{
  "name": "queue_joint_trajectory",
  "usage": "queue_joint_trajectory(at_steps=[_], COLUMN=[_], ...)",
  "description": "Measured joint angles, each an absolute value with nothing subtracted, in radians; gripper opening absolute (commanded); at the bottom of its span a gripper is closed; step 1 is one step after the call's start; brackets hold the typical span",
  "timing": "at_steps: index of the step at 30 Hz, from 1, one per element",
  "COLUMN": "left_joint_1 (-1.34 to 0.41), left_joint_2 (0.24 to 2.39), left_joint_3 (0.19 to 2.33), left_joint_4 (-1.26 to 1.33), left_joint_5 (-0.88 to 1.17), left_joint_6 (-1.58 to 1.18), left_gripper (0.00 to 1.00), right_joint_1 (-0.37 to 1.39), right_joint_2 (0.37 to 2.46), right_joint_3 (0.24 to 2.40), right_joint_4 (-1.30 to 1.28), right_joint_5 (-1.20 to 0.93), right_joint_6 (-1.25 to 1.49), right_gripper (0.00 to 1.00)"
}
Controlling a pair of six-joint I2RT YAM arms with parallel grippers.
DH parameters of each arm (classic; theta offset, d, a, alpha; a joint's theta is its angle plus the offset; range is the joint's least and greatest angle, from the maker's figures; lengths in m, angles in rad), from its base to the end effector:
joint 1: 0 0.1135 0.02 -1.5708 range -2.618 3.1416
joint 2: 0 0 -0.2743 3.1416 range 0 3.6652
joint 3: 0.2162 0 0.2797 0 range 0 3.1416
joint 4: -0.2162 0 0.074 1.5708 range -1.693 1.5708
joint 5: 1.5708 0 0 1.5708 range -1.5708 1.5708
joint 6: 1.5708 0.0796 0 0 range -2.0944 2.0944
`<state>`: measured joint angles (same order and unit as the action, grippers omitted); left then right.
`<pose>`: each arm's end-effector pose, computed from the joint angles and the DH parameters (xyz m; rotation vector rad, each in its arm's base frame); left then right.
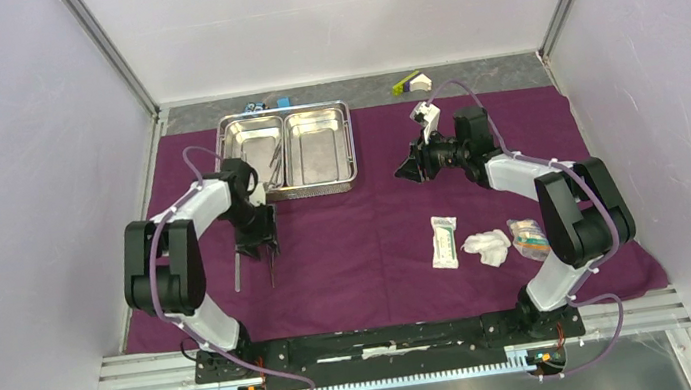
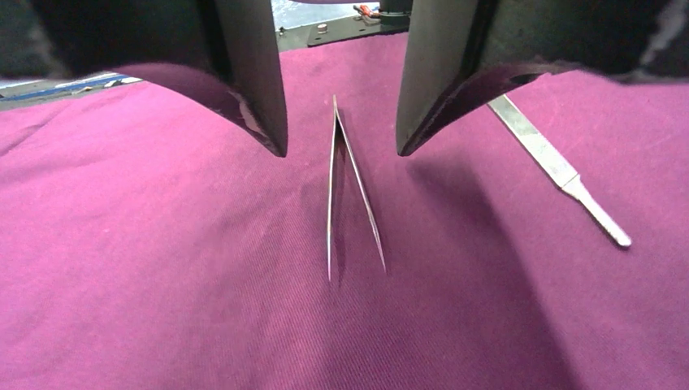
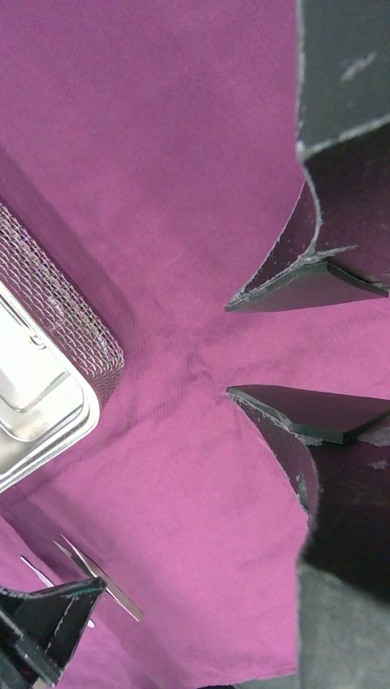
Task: Open and lay out the surgical kit
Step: Place the medical item in the surgical kit, then pick up the medical item from the container.
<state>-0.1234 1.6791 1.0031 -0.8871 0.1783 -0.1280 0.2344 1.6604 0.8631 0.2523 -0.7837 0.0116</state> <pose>0.2974 -0.0511 0.1097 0.0061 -3.1145 0.2777 0.3661 0.1452 0.1656 -0.6946 1.9634 0.9720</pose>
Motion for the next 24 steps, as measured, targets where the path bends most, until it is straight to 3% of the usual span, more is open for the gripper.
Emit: queue_joint_trajectory(at_steps=[7, 15, 24], left_joint_1=[-0.123, -0.106, -0.091], left_joint_2=[1.576, 1.561, 1.769], left_joint_3=[1.045, 1.315, 1.649], left_joint_4=[-0.903, -0.905, -0.881], left_joint_5=[0.181, 0.123, 0.115], left_joint_6=[-0.1, -0.019, 0.103], left_gripper=[0.72, 0.75, 0.75], right_joint_1=[0.234, 0.234, 0.227], right_joint_2=[1.636, 1.615, 1.599], right_joint_3=[0.864, 0.906, 0.907], right_joint_4=[0.241, 0.2, 0.161], right_joint_5=[-0.781, -0.758, -0.754], right_joint_6=[-0.023, -0.086, -0.138], right_gripper=[0.44, 0.44, 0.44])
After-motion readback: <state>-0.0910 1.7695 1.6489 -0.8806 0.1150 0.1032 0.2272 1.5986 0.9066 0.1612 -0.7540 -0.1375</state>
